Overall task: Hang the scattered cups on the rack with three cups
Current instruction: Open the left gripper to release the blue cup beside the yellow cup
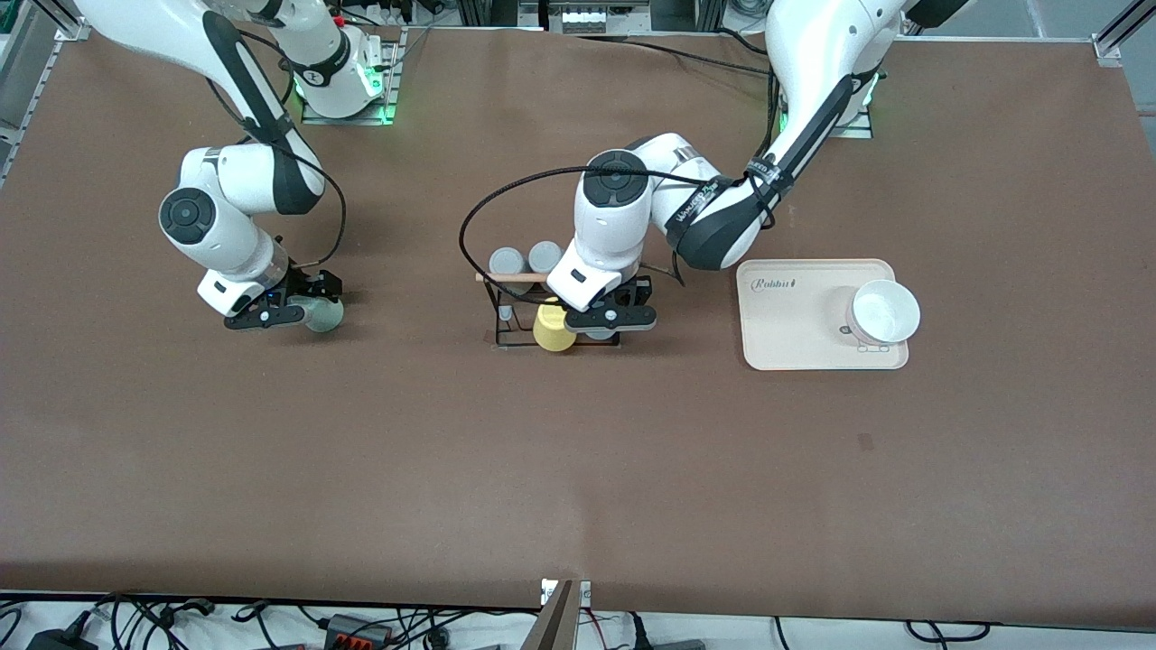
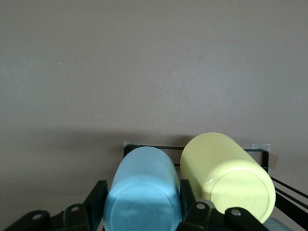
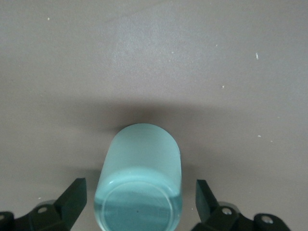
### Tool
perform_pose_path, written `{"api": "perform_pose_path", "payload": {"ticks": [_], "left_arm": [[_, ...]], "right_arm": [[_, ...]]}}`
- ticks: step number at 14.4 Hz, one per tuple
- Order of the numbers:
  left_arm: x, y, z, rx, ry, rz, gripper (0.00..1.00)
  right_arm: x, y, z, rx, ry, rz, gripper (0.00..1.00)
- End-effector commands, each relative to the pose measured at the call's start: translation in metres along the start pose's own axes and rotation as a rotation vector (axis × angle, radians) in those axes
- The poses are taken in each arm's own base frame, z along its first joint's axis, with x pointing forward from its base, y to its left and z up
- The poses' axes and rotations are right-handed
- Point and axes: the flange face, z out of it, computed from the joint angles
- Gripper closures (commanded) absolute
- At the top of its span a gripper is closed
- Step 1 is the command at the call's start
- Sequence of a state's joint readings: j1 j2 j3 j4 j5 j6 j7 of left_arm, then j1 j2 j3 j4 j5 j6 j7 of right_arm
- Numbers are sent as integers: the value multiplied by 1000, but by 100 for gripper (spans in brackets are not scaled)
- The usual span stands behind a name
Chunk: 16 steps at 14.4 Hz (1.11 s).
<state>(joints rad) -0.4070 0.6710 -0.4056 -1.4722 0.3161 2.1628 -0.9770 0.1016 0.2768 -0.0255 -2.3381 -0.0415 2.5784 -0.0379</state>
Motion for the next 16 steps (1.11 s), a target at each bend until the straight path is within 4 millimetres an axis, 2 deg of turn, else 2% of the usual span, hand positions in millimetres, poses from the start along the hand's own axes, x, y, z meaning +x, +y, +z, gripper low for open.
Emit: {"api": "perform_pose_path", "payload": {"ticks": [1,2,3,4,5,7,9,12,14,15,16], "left_arm": [[1,0,6,7,26,9,76],[2,-1,7,12,28,11,73],[2,-2,7,15,30,13,60],[5,-4,5,16,31,7,28],[7,-6,2,16,35,1,0],[13,-10,-6,13,42,-7,0],[16,-15,-26,34,49,-9,0],[24,-37,-82,82,50,3,0],[26,-54,-113,122,48,13,0],[34,-65,-129,139,48,6,0],[40,-77,-135,166,29,15,0]], "right_arm": [[-2,-2,2,8,6,18,0],[-2,-2,2,8,6,18,0],[-2,-2,2,8,6,18,0],[-2,-2,2,8,6,18,1],[-2,-2,2,8,6,18,8],[-3,-2,2,8,3,18,30],[-2,-3,2,8,3,20,50],[-2,-3,1,8,3,21,77],[0,-3,-12,8,9,19,80],[2,-3,-25,8,18,18,80],[4,-5,-38,7,26,14,80]]}}
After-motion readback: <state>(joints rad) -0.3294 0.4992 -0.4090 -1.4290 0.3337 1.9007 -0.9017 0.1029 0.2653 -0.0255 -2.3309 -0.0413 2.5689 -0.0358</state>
